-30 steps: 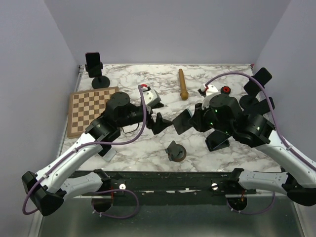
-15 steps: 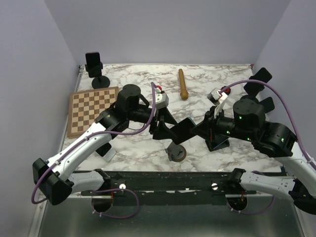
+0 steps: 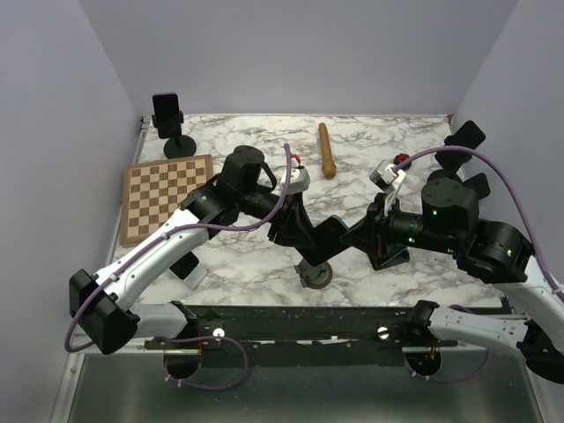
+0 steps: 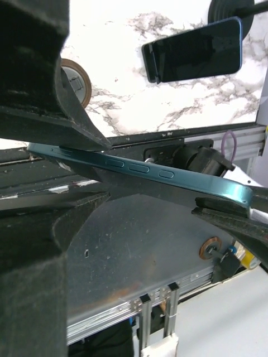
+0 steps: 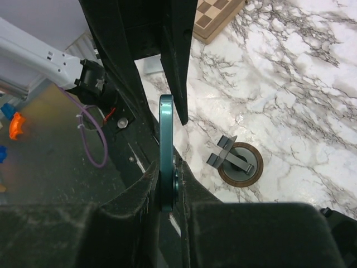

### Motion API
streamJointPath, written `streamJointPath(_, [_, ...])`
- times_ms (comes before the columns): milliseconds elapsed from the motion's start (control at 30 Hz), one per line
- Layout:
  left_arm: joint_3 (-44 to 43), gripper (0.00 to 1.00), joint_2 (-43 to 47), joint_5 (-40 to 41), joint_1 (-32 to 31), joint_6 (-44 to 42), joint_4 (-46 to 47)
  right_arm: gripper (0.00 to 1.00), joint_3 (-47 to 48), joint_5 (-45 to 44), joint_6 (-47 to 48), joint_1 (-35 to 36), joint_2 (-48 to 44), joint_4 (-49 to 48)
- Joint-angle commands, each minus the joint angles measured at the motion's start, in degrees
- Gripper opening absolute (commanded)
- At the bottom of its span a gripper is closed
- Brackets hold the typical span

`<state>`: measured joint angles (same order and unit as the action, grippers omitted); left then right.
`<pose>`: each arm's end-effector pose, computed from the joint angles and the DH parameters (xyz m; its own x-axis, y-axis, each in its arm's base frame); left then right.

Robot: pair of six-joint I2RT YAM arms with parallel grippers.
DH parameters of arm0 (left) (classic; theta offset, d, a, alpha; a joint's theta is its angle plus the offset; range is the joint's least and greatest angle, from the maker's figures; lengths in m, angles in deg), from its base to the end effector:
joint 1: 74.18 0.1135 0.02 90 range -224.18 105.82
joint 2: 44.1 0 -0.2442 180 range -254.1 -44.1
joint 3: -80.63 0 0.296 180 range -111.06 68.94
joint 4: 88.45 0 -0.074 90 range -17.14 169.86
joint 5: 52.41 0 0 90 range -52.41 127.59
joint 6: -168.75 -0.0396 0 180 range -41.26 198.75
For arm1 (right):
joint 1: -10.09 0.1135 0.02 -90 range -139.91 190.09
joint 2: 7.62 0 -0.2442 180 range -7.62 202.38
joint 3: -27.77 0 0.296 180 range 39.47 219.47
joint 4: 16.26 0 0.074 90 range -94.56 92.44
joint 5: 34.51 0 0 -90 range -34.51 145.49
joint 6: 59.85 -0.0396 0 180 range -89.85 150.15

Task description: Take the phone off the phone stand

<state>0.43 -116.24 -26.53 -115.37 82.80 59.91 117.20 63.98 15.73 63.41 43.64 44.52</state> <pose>0.2187 -0.2388 0.3509 -0.3644 0.2779 -0.8888 0.8845 -0.1954 -0.4237 0.1174 0.1674 0.4434 -0.4402 -0.1787 -0.8799 -0.7899 0.5431 0.2849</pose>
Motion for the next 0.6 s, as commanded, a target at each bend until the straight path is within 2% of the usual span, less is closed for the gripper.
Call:
streamJointPath(0, [-2.9, 0.41, -1.5, -6.4, -1.8, -3.7, -5.2, 0.01, 1.1, 1.9, 1.6, 0.4, -1.9, -1.7])
streamJointPath(300, [-4.1, 0.40, -2.4, -8.2, -4.5, -8.1, -9.7, 0.01, 0.2, 5.1, 2.0, 0.4, -2.9, -2.6])
streamJointPath(467, [-4.3, 0.29, -2.6, -8.3, -4.6, -7.6, -9.2, 0.01, -1.0, 6.2, 1.7, 0.4, -3.0, -3.8])
streamJointPath(567, [-4.8, 0.15, -2.7, -6.9, -4.5, -6.8, -8.7, 0.01, -1.8, 6.5, 1.6, 0.4, -2.9, -4.6])
